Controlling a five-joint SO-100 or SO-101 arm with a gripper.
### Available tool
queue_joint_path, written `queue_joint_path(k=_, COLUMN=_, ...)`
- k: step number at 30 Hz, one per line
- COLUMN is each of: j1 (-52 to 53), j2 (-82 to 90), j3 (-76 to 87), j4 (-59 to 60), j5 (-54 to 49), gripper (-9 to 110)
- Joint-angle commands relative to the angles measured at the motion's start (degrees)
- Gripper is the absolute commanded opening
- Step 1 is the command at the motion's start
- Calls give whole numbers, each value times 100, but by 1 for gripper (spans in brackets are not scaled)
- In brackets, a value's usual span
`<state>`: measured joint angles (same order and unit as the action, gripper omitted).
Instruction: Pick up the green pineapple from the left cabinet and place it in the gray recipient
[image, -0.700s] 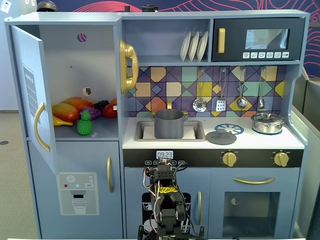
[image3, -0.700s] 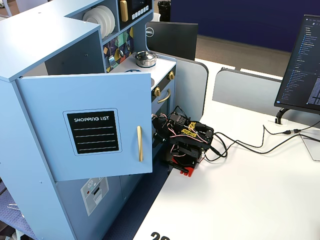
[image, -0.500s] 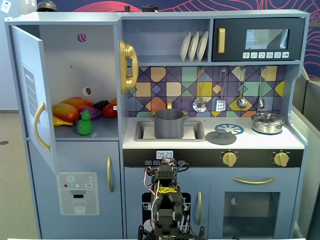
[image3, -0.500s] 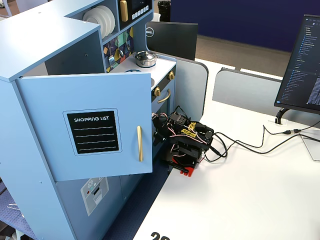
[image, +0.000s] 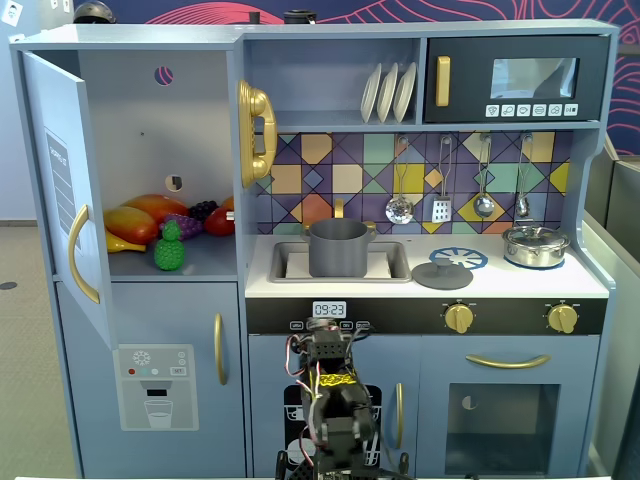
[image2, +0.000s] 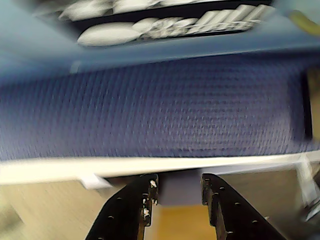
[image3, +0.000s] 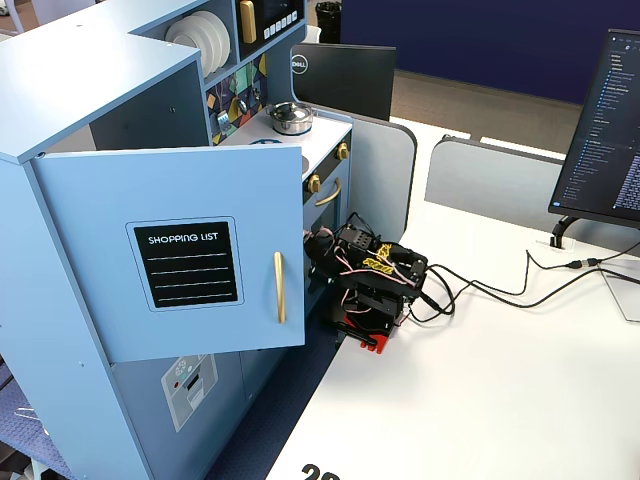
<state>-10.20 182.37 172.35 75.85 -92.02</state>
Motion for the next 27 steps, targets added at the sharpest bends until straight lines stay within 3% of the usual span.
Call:
queue_joint_path(k=1, j1=-1477, j2=-53, j3=-44, j4=-1573, j5=448, gripper=0)
queue_joint_path(k=5, j1=-2812, j2=352, j3=-35, j4=-4377, j5=1380, gripper=0)
queue_joint_path(k=8, j1=-3428, j2=396, j3=-35, j4=-6381, j5=615, gripper=4)
queue_joint_path(k=11, j1=-3489, j2=44, j3=-105, j4=-7620, j5=-167, gripper=12)
queue_joint_path(k=27, j1=-3630, j2=-2936, j3=-2593, j4=-8086, j5=-475, gripper=25)
